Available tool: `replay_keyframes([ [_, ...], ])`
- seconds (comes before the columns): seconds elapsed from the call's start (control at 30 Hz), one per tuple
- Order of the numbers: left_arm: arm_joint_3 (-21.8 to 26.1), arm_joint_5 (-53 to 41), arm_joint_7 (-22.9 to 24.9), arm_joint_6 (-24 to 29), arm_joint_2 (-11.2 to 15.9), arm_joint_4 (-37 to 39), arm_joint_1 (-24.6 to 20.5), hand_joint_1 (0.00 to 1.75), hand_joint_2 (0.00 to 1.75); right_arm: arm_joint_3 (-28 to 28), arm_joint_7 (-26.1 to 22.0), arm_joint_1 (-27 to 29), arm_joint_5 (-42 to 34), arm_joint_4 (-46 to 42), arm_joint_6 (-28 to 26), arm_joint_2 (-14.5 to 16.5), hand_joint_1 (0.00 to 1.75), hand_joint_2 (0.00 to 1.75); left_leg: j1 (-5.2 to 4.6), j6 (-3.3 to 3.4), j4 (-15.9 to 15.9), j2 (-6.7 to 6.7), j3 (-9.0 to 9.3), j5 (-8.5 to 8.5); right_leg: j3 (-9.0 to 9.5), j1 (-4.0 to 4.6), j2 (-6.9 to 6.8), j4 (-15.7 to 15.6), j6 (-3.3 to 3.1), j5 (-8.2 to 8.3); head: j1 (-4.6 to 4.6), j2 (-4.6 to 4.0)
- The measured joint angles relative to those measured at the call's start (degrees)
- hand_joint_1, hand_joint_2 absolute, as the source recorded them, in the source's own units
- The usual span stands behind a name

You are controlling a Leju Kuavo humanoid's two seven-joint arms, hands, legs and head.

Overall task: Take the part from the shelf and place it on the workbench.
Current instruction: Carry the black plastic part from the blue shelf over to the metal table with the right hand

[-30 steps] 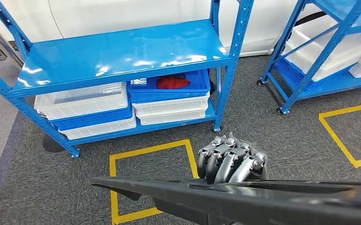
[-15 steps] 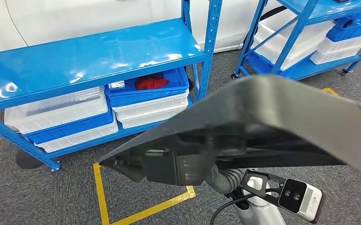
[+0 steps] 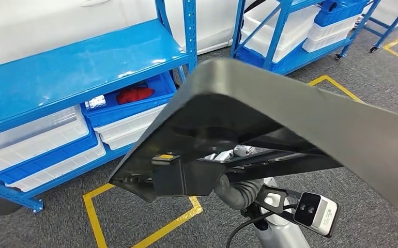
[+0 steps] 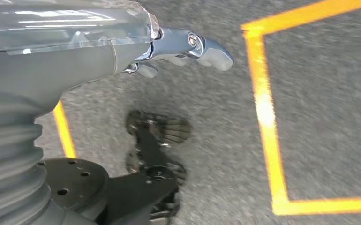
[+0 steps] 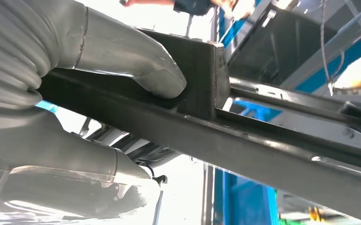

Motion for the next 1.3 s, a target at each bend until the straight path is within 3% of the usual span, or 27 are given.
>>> replay_keyframes([
  [0.07,-0.1,-0.1,-0.7,0.5,0.0,0.0,0.2,0.0,1.75,0.0,0.0,-0.3,0.0,0.3,-0.3,0.2,1.75,1.75,0.29,-0.54,6.7,-2.73,-2.95,-3.73,-0.12,-0.14,1.16,-0.1,-0.32,0.25,0.0,0.0],
  [0.1,-0.1,-0.1,-1.0,0.7,0.0,0.0,0.3,0.0,1.75,0.0,0.0,-0.5,0.0,0.5,-0.4,0.3,1.75,1.75,0.38,-0.72,10.2,-3.29,-4.54,-5.14,-0.22,-0.12,1.84,-0.1,-0.38,0.31,0.0,0.0],
  [0.13,-0.1,-0.1,-1.2,0.8,0.0,0.0,0.4,0.0,1.75,0.0,0.0,-0.6,-0.1,0.9,-0.5,0.3,1.75,1.75,0.44,-0.85,12.5,-3.52,-5.57,-5.63,-0.3,-0.12,2.59,0.0,-0.37,0.36,0.0,0.0],
  [0.17,-0.1,-0.1,-1.5,0.9,0.0,0.0,0.5,0.0,1.75,0.0,0.0,-0.8,-0.1,1.2,-0.8,0.3,1.75,1.75,0.51,-0.92,12.5,-3.63,-5.61,-4.88,-0.36,-0.14,3.36,0.1,-0.31,0.39,0.0,0.0],
  [0.23,-0.1,-0.2,-1.7,1.0,0.0,0.0,0.4,0.0,1.75,0.0,0.0,-1.2,-0.1,1.9,-1.3,0.3,1.75,1.75,0.76,-0.92,6.7,-4.51,-2.94,-0.99,-0.43,-0.22,4.83,0.4,-0.06,0.43,0.0,0.0],
  [0.3,-0.2,-0.2,-1.6,1.0,0.2,0.0,0.4,0.0,1.75,0.0,0.0,-1.7,-0.2,2.4,-2.4,0.3,1.75,1.75,0.99,-0.61,0.0,-6.92,0.12,1.52,-0.69,-0.19,6.13,0.7,0.51,0.55,0.0,0.0],
  [0.37,-0.2,-0.2,-1.5,0.7,0.4,0.0,0.4,0.0,1.75,0.0,0.0,-1.9,-0.2,2.8,-3.7,0.3,1.75,1.75,0.87,0.01,-2.2,-8.05,0.96,1.59,-1.18,-0.32,7.25,0.7,1.36,0.91,0.0,0.0],
  [0.43,-0.2,-0.2,-1.5,0.4,0.6,0.0,0.2,0.0,1.75,0.0,0.0,-2.0,-0.2,3.1,-4.5,0.3,1.75,1.75,0.77,0.86,-2.5,-6.92,1.01,2.01,-1.54,-0.51,7.87,0.6,2.18,1.23,0.0,0.0],
  [0.5,-0.3,-0.2,-1.5,0.3,0.7,0.0,0.1,0.0,1.75,0.0,0.0,-2.1,-0.2,3.2,-4.7,0.2,1.75,1.75,0.83,1.81,-3.1,-5.56,1.1,2.59,-2.75,-0.33,5.75,2.9,2.6,-0.34,0.02,0.0],
  [0.57,-0.3,-0.2,-1.5,0.2,0.8,0.0,0.2,0.0,1.75,0.0,0.0,-2.2,-0.2,3.5,-4.7,0.2,1.75,1.75,0.64,2.33,-3.3,-4.13,0.99,2.8,-5.86,-0.23,2.62,9.6,2.67,-4.02,0.02,0.0],
  [0.63,-0.3,-0.2,-1.5,0.2,0.9,0.0,0.4,0.0,1.75,0.0,0.0,-2.2,-0.2,3.8,-4.8,0.2,1.75,1.75,0.31,2.43,-3.3,-2.62,0.81,2.78,-8.62,-0.36,1.53,15.8,2.72,-6.37,0.01,0.0],
  [0.67,-0.3,-0.2,-1.5,0.2,0.9,0.0,0.4,0.0,1.75,0.0,0.0,-2.2,-0.2,4.0,-4.9,0.2,1.75,1.75,0.2,2.44,-3.2,-1.88,0.77,2.76,-8.64,-0.41,1.32,16.3,2.69,-6.09,0.02,0.0],
  [0.7,-0.3,-0.2,-1.5,0.2,1.0,0.0,0.3,0.0,1.75,0.0,0.0,-2.2,-0.2,4.1,-4.9,0.2,1.75,1.75,0.11,2.42,-3.2,-1.18,0.77,2.72,-7.48,-0.42,1.05,14.5,2.58,-4.91,0.02,0.0],
  [0.73,-0.3,-0.2,-1.5,0.2,1.0,0.0,0.3,0.0,1.75,0.0,0.0,-2.2,-0.2,4.2,-4.9,0.2,1.75,1.75,0.03,2.37,-3.2,-0.55,0.83,2.65,-5.28,-0.36,0.36,10.8,2.36,-3.2,0.02,0.0],
  [0.8,-0.3,-0.3,-1.5,0.1,1.0,0.0,0.2,0.0,1.75,0.0,0.0,-2.3,-0.2,4.2,-5.1,0.2,1.75,1.75,-0.26,2.09,-3.0,0.52,0.95,2.41,-1.18,0.12,-2.45,3.3,1.62,-1.15,0.02,0.0],
  [0.87,-0.3,-0.4,-1.5,-0.3,1.0,0.0,0.2,0.0,1.75,0.0,0.0,-2.4,-0.4,4.2,-5.7,0.2,1.75,1.75,-0.5,1.55,-2.9,1.59,1.05,2.2,0.0,0.7,-3.71,0.6,0.96,-0.98,0.01,0.0],
  [0.93,-0.4,-0.8,-1.7,-1.0,1.2,0.0,0.2,0.0,1.75,-0.2,0.0,-2.1,-0.8,4.0,-7.1,0.1,1.75,1.75,-0.51,0.92,-2.9,2.5,1.14,1.97,-0.15,0.7,-2.26,0.4,0.48,-0.61,0.01,0.0],
  [1.0,-0.6,-1.2,-1.9,-1.8,1.6,0.0,0.1,0.0,1.75,-0.9,0.0,-1.6,-1.3,3.2,-8.1,0.0,1.75,1.75,-0.27,0.3,-1.2,0.53,0.54,0.43,-0.1,0.29,-0.95,-0.1,-0.11,-0.16,0.01,0.0],
  [1.07,-0.9,-1.4,-2.0,-2.2,1.9,0.0,0.2,0.0,1.75,-2.1,-0.1,-0.7,-1.9,2.3,-8.3,-0.1,1.75,1.75,0.02,-0.19,5.0,-2.66,-2.01,-3.21,-0.13,0.08,0.42,-0.3,-0.51,0.11,0.01,0.0],
  [1.13,-0.9,-1.2,-1.6,-2.0,2.3,0.0,0.3,0.0,1.75,-3.3,0.0,0.3,-2.0,1.9,-8.1,-0.1,1.75,1.75,0.14,-0.46,12.0,-3.61,-5.16,-6.05,-0.23,0.1,1.99,-0.3,-0.62,0.17,0.0,0.0],
  [1.17,-0.9,-1.1,-1.2,-1.8,2.5,0.0,0.4,0.0,1.75,-3.7,0.0,0.7,-1.9,1.9,-8.0,-0.1,1.75,1.75,0.2,-0.54,13.1,-3.68,-5.74,-5.88,-0.25,0.08,2.84,-0.2,-0.62,0.18,0.0,0.0],
  [1.2,-0.9,-1.0,-0.8,-1.5,2.7,0.0,0.3,0.0,1.75,-4.1,0.0,1.1,-1.6,1.9,-7.9,-0.1,1.75,1.75,0.29,-0.57,12.1,-3.74,-5.31,-4.6,-0.26,0.05,3.71,0.0,-0.59,0.18,0.0,0.0],
  [1.23,-0.9,-0.8,-0.3,-1.1,2.9,0.0,0.3,0.0,1.75,-4.4,0.0,1.3,-1.3,1.9,-7.9,-0.1,1.75,1.75,0.43,-0.55,8.9,-4.07,-3.88,-2.46,-0.25,0.0,4.58,0.1,-0.5,0.15,0.0,0.0],
  [1.3,-0.9,-0.8,0.6,-0.5,3.4,0.0,0.3,0.0,1.75,-4.9,0.0,1.8,-0.9,1.8,-7.7,-0.1,1.75,1.75,0.82,-0.32,1.1,-6.32,-0.39,0.89,-0.4,-0.03,6.07,0.5,-0.11,0.11,0.01,0.0],
])
